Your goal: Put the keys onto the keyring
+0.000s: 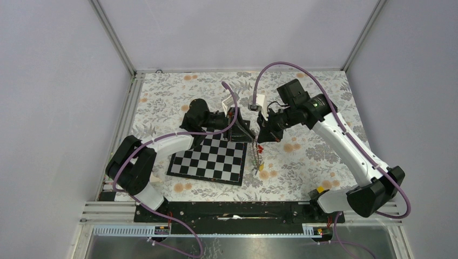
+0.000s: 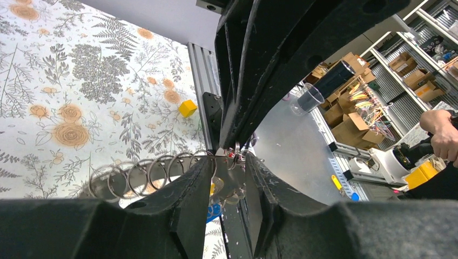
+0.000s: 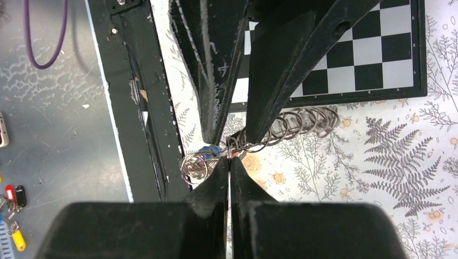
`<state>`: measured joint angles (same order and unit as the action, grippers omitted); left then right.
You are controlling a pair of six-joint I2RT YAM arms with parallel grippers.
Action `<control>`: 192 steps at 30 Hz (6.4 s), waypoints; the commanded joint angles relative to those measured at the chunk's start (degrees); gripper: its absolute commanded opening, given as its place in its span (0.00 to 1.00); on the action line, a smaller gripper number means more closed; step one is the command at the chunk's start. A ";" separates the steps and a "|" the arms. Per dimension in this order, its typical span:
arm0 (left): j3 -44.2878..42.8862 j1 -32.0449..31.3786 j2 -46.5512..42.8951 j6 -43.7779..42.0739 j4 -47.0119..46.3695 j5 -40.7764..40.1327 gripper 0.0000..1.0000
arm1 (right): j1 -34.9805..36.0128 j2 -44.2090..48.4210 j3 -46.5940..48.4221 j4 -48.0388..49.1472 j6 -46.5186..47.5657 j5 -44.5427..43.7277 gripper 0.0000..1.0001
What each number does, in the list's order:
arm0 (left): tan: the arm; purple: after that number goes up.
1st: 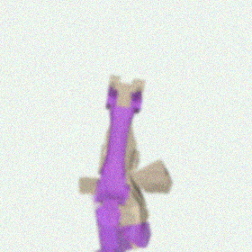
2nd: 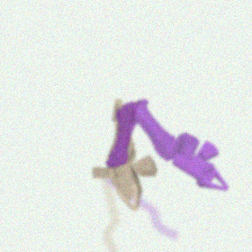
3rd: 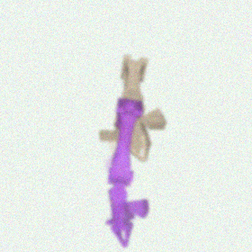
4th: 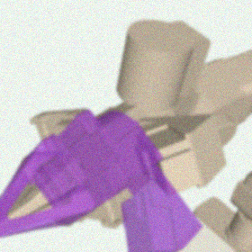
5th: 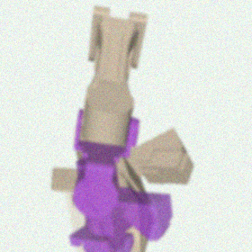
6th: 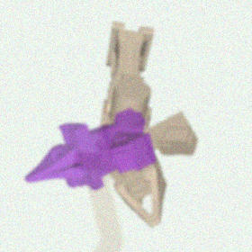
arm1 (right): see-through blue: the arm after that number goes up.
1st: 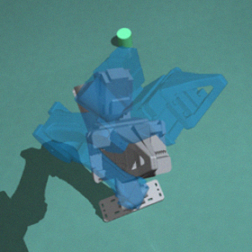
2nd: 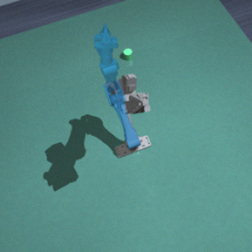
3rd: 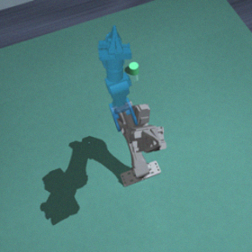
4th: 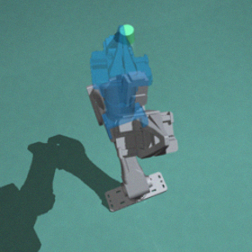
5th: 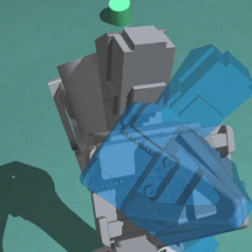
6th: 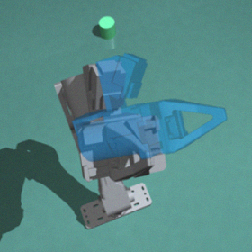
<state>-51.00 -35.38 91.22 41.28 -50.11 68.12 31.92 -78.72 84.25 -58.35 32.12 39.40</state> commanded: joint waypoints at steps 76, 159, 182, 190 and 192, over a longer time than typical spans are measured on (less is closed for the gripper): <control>-1.92 -0.92 -1.37 11.79 -15.23 1.17 0.00 | -6.08 8.93 -14.30 14.06 -1.70 12.90 0.30; 1.19 1.27 -1.35 11.41 -18.71 -2.55 0.00 | -8.81 9.90 -15.25 16.09 -4.73 14.59 0.10; 1.43 1.01 -1.79 11.95 -18.89 -1.07 0.00 | -9.25 7.53 -9.36 15.87 -4.44 15.45 0.39; 1.33 0.70 -1.64 12.24 -19.07 -0.87 0.00 | -9.17 5.91 -10.58 18.30 -5.28 17.64 0.41; 1.34 0.66 -1.63 12.24 -19.06 -0.87 0.00 | -9.16 5.62 -10.79 18.90 -5.44 17.94 0.41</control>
<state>-49.34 -34.50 92.31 52.99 -64.12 67.24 23.07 -72.49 73.10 -42.17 27.38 54.54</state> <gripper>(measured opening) 0.010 0.407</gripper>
